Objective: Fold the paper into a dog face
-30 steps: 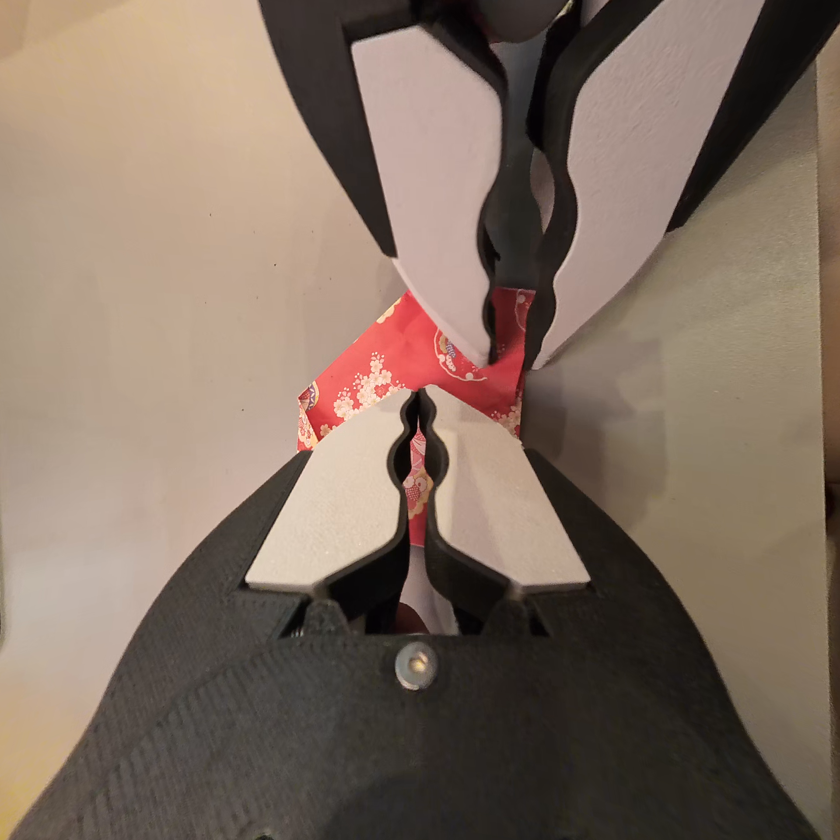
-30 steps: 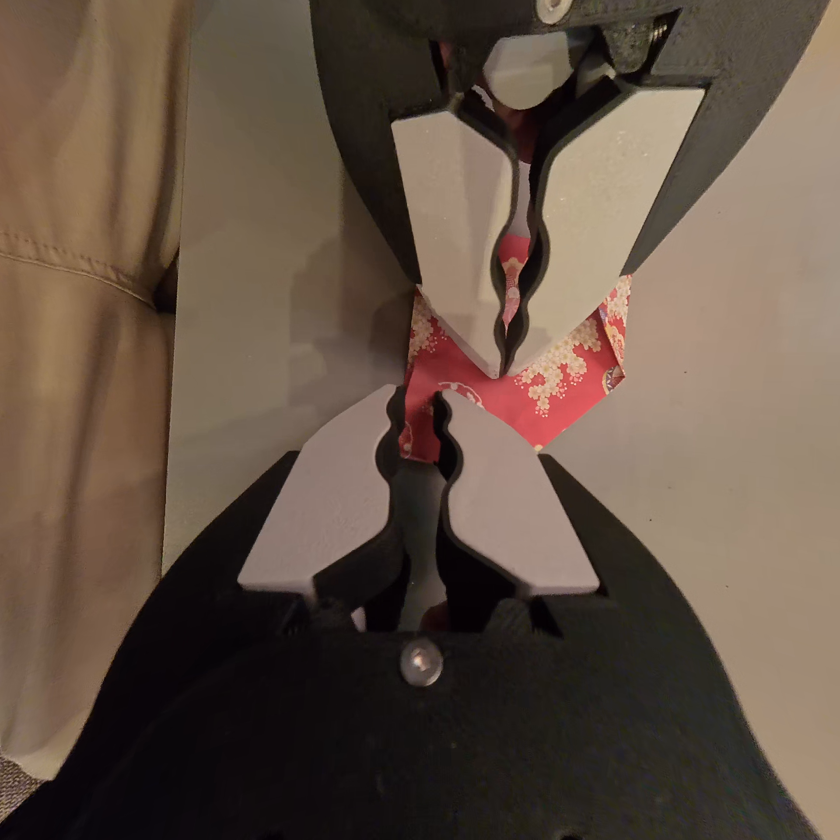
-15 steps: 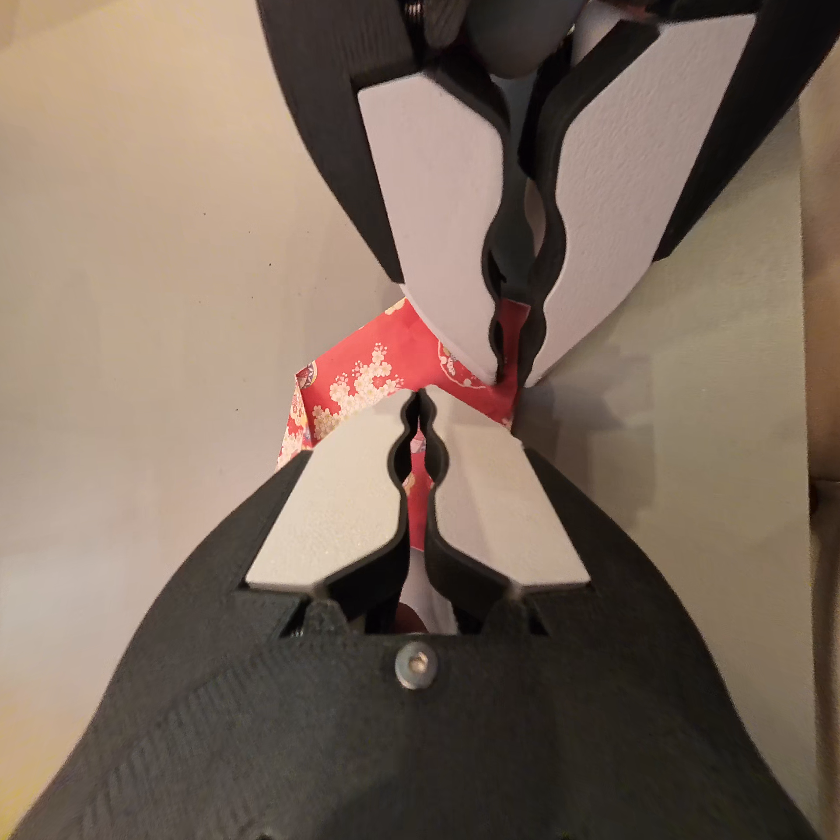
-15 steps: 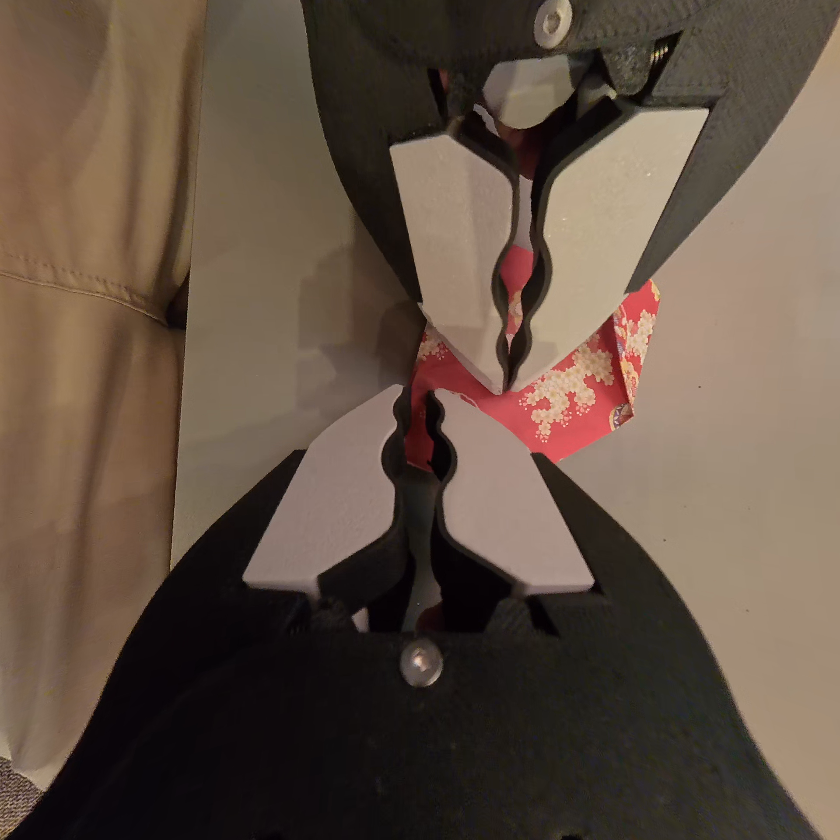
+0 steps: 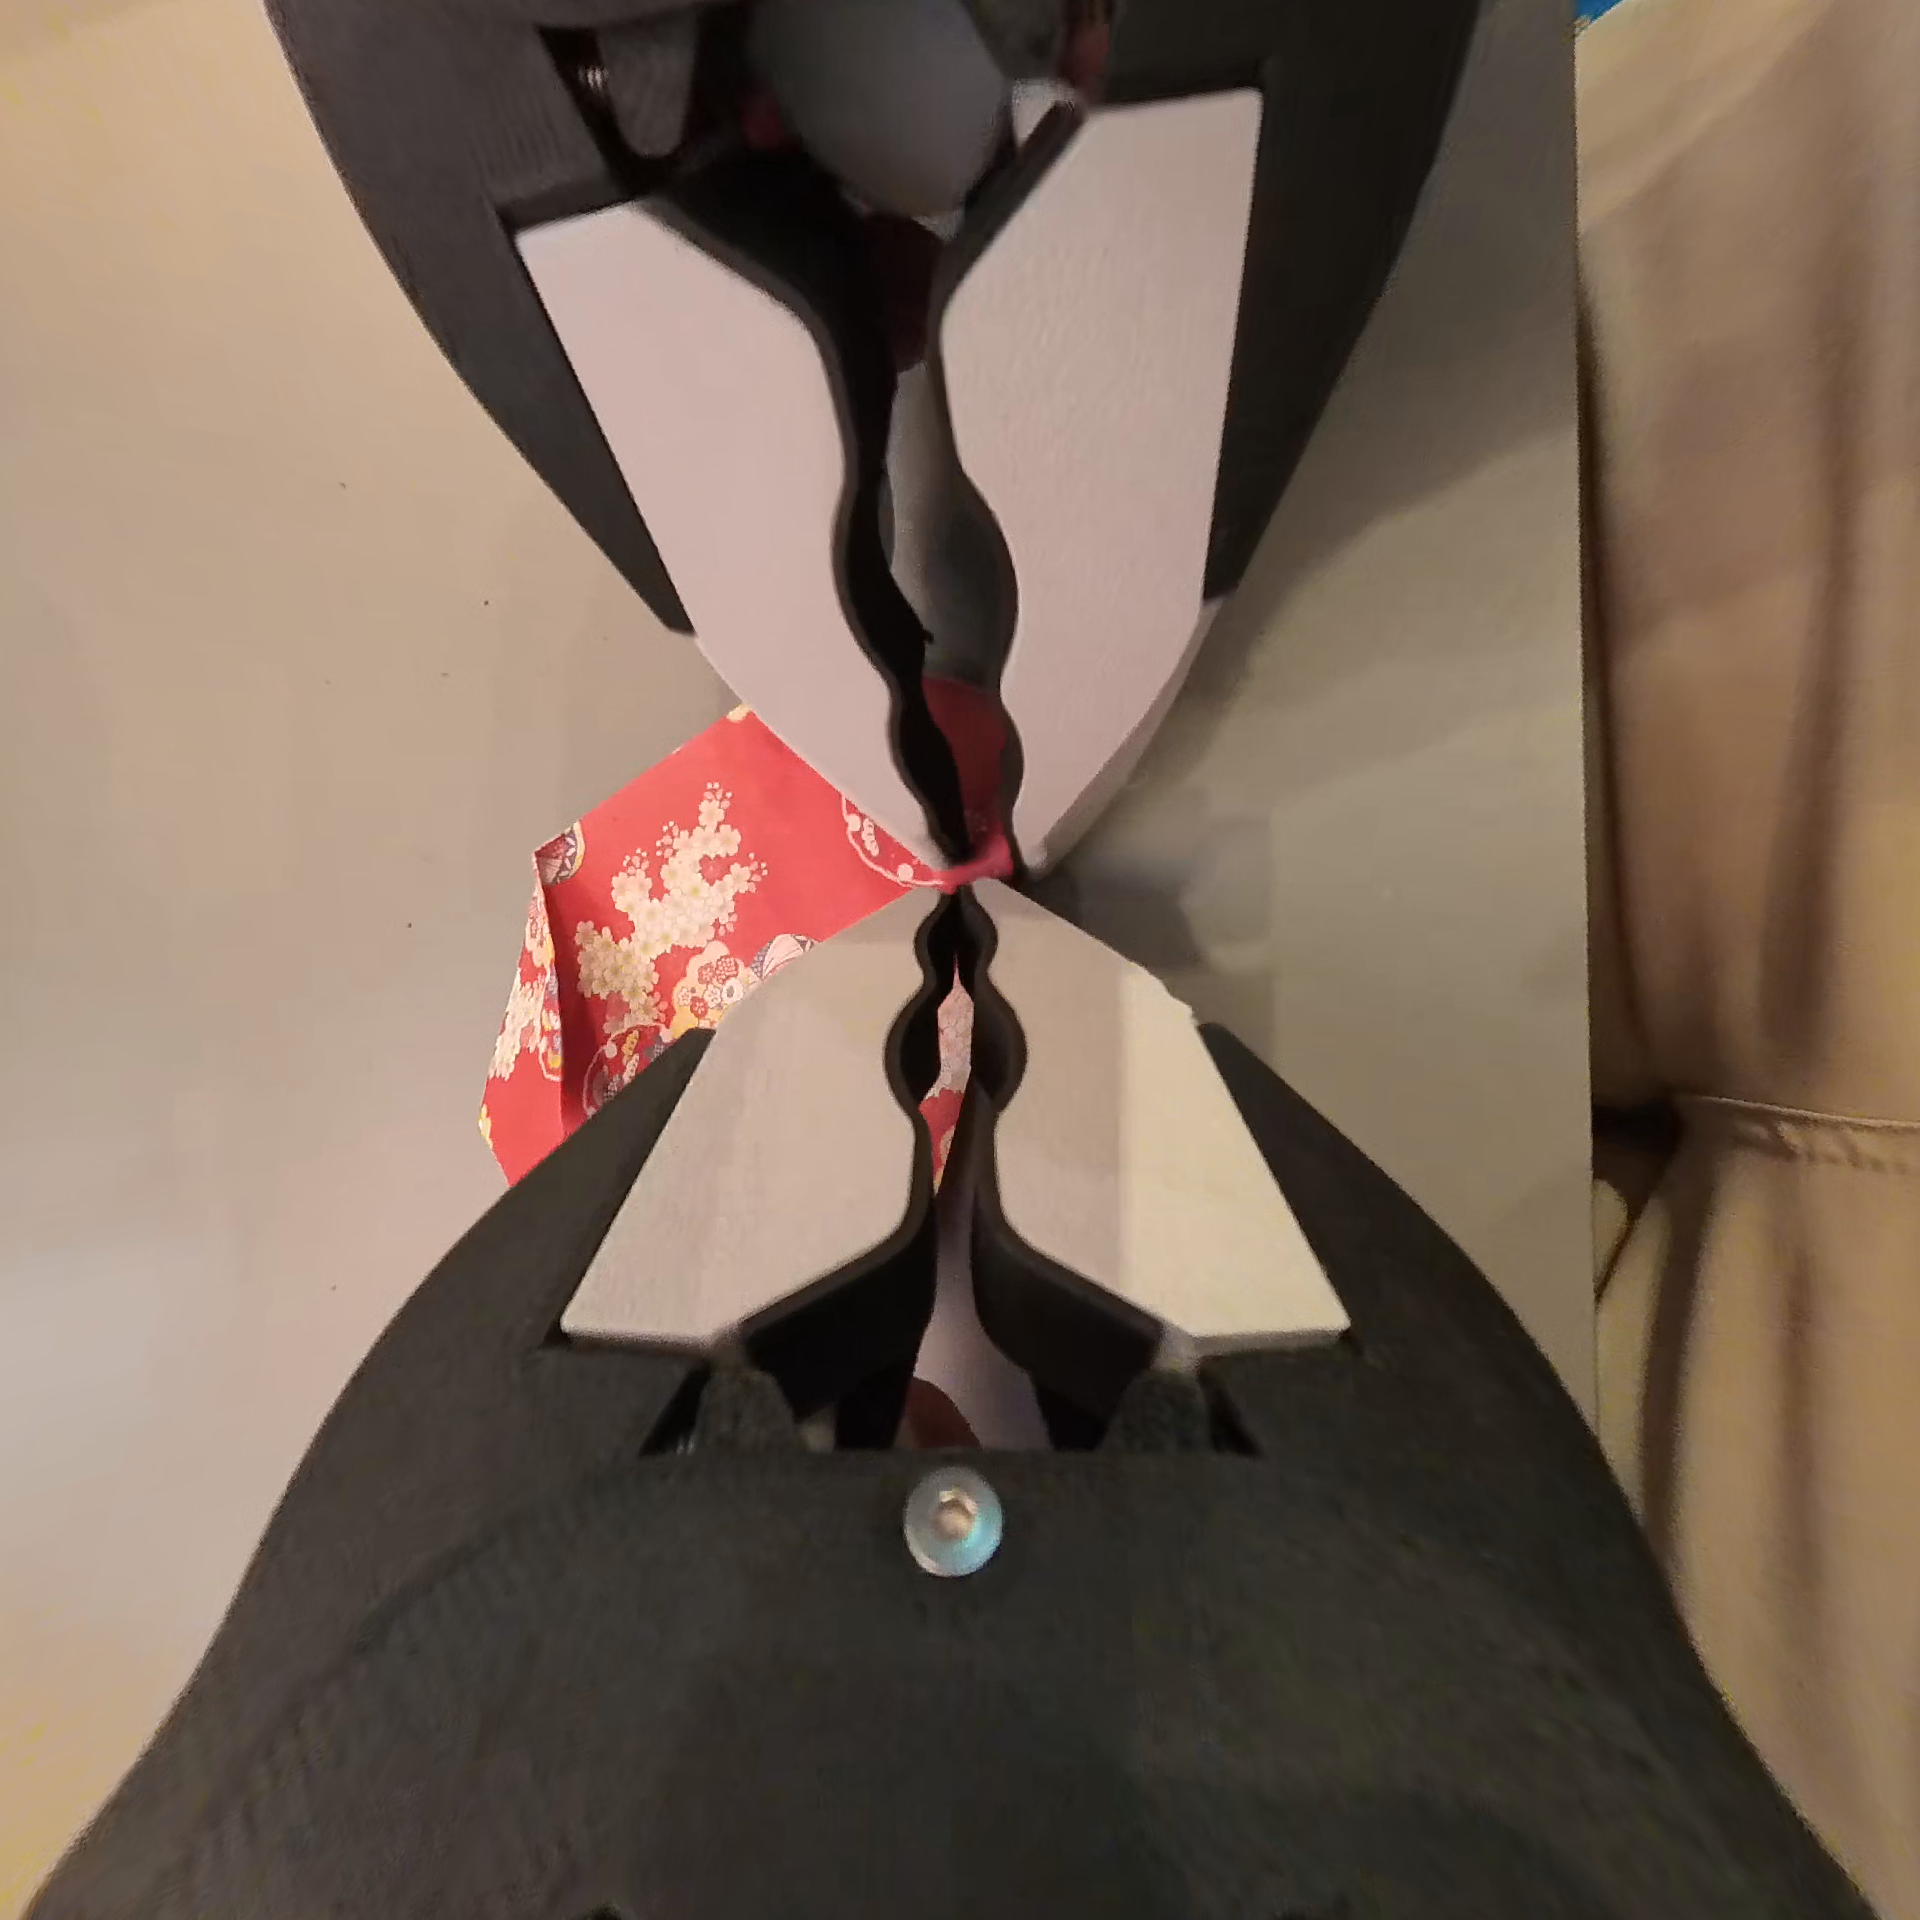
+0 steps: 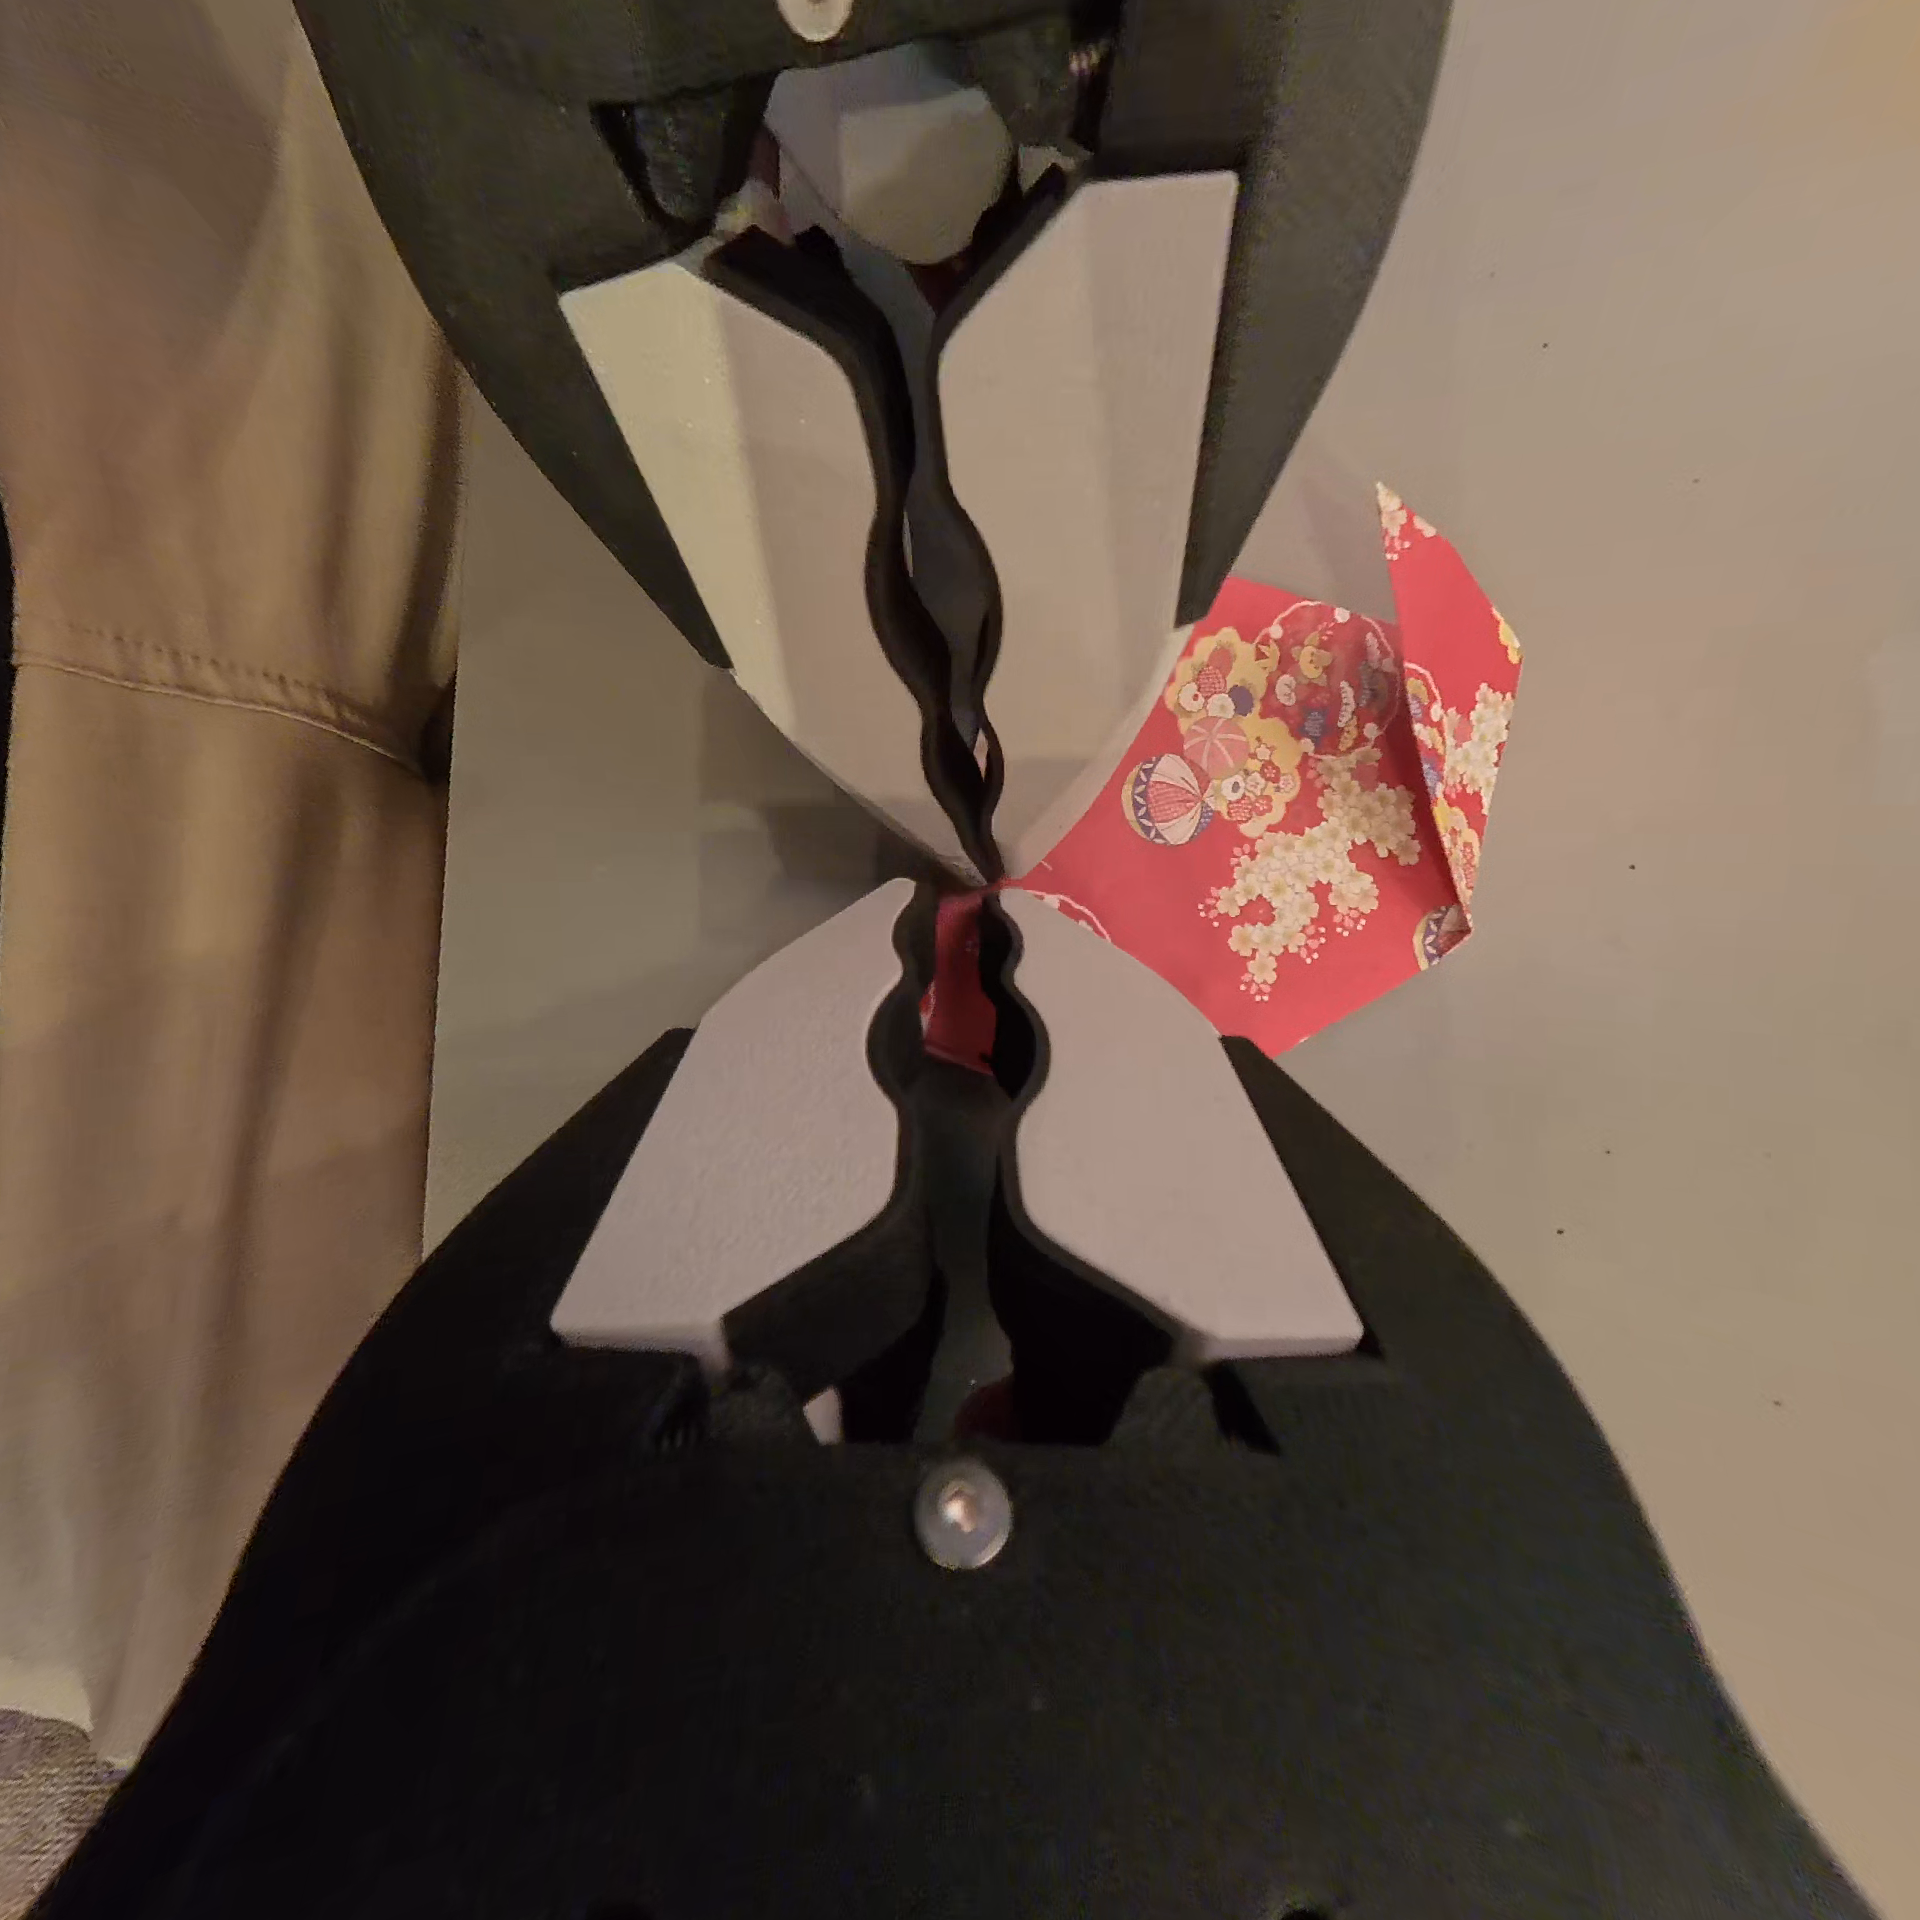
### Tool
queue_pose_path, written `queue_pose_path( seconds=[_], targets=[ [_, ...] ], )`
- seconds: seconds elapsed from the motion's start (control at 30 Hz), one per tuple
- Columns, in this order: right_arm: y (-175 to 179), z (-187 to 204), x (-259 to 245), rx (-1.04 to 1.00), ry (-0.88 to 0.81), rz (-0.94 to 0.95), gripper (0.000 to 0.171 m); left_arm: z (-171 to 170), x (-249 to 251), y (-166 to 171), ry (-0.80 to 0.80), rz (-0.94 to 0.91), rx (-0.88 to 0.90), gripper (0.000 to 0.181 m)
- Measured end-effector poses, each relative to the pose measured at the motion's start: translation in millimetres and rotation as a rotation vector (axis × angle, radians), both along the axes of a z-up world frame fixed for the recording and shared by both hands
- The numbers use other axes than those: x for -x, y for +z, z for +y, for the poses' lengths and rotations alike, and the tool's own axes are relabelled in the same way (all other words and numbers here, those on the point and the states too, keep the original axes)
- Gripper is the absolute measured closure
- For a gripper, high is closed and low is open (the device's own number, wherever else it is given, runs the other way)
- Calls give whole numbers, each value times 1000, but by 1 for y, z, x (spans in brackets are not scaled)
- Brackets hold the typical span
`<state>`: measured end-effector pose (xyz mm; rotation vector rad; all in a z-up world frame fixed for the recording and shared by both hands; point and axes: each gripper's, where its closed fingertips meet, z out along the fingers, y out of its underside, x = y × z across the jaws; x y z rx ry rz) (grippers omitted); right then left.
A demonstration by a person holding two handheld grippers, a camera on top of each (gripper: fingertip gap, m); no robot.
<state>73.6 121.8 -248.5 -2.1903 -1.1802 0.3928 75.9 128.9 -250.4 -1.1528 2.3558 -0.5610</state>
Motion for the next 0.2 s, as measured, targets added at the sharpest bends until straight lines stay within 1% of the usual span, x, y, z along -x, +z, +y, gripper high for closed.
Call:
queue_pose_path(
  seconds=[0.03, 0.13, 0.2],
  targets=[
    [2, 0, -2, 8, -11, 14, 161, 0, 0, 0, 3, 1, 3, 181],
    [17, 2, -16, -1, -67, 92, 160, 0, 0, 0, 6, -2, 13, 181],
    [20, 0, -30, 14, -103, 112, 159, 0, 0, 0, 5, -2, 16, 181]
  ],
)
